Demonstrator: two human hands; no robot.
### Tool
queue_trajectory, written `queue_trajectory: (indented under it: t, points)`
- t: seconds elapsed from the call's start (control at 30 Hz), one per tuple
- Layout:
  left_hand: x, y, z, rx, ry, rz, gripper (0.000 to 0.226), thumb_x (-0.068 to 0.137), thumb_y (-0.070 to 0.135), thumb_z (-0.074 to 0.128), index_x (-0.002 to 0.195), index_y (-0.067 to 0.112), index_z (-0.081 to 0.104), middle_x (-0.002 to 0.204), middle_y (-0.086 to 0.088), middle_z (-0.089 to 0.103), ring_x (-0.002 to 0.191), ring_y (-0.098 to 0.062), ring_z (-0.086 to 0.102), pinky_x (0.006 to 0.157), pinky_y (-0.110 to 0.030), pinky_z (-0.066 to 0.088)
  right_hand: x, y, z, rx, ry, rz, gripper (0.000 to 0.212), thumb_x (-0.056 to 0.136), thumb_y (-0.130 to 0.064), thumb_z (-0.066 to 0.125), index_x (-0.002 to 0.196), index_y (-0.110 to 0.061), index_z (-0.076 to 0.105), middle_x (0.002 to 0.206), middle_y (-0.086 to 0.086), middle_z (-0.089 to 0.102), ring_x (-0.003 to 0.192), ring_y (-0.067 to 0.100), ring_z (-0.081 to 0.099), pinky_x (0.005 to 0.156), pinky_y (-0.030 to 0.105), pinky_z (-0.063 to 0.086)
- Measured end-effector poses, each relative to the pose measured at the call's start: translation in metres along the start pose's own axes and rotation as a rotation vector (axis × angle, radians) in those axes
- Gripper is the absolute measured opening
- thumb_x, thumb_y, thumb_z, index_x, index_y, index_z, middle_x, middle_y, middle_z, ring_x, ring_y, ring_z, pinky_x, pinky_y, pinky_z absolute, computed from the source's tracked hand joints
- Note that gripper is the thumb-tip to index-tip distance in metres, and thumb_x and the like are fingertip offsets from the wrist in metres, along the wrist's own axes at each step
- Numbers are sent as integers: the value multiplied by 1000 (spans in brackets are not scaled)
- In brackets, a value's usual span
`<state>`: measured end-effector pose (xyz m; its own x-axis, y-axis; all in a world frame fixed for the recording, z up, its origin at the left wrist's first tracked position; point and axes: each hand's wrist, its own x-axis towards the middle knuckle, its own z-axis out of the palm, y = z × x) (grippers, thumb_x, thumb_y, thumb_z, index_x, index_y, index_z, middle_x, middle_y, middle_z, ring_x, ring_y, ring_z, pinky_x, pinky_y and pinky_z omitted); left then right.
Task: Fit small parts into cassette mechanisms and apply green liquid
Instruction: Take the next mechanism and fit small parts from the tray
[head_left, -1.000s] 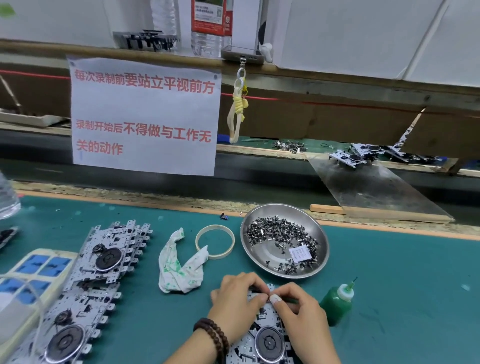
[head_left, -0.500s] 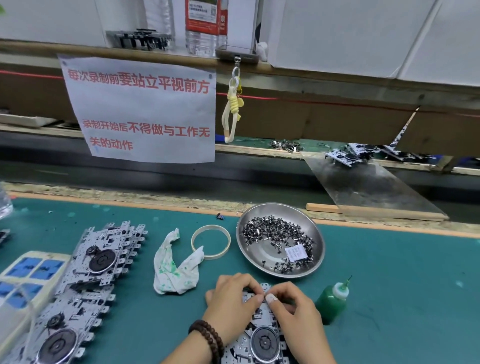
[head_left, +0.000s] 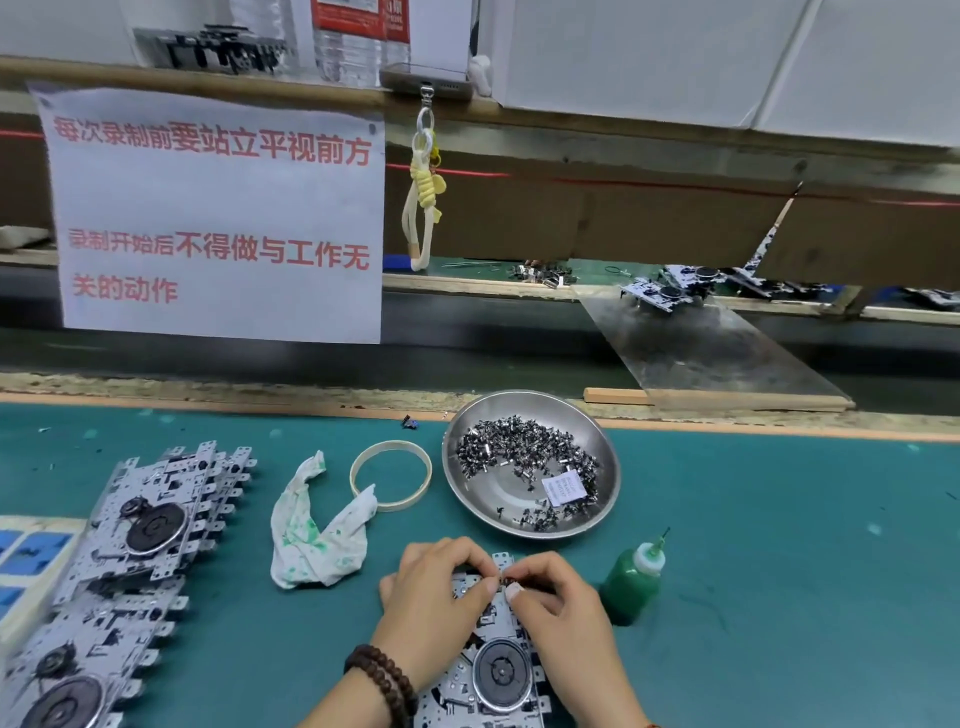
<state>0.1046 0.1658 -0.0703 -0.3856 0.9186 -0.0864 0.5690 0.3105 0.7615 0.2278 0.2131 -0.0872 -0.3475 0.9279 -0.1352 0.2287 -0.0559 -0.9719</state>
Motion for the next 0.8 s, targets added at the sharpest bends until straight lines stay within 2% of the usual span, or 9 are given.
queue_trajectory:
  t: [0.2,0.37,0.47,0.63,0.73,0.8]
  points:
    - [0,-2,1,-10,25,17,18,87,35,58,72,41,51,87,28,55,102,5,34,84,-26,20,1,1,1,44,5,31,25,79,6,58,77,-18,65,71,-5,68,59,5,53,59,19,44]
    - [-1,-4,4,-13,33,43,19,88,34,57,72,41,50,88,29,55,101,6,32,78,-25,16,3,-1,3,44,34,51,28,77,8,56,76,-18,64,68,-9,66,53,-4,53,55,11,43]
    - [-3,-7,7,25,47,106,20,90,33,54,76,46,48,91,32,54,101,7,30,72,-25,15,5,-2,4,25,38,55,26,78,7,57,79,-18,63,76,-7,66,58,-7,56,59,10,45]
    - [-6,-12,10,67,61,227,28,92,33,50,81,58,44,97,35,48,105,13,27,81,-24,22,6,-3,6,34,59,69,25,78,5,57,79,-19,61,80,-6,64,65,-2,57,65,13,45]
    - [-6,-15,9,98,43,282,26,93,32,50,84,56,44,98,34,46,107,14,26,82,-22,22,5,-4,6,44,73,74,24,78,4,59,79,-19,60,81,-6,63,74,3,57,69,16,46]
    - [-7,-17,9,105,37,324,22,92,29,51,88,51,49,97,33,45,105,14,29,82,-16,23,3,-4,7,47,81,79,22,79,2,61,79,-19,60,81,-5,63,77,6,58,73,19,47]
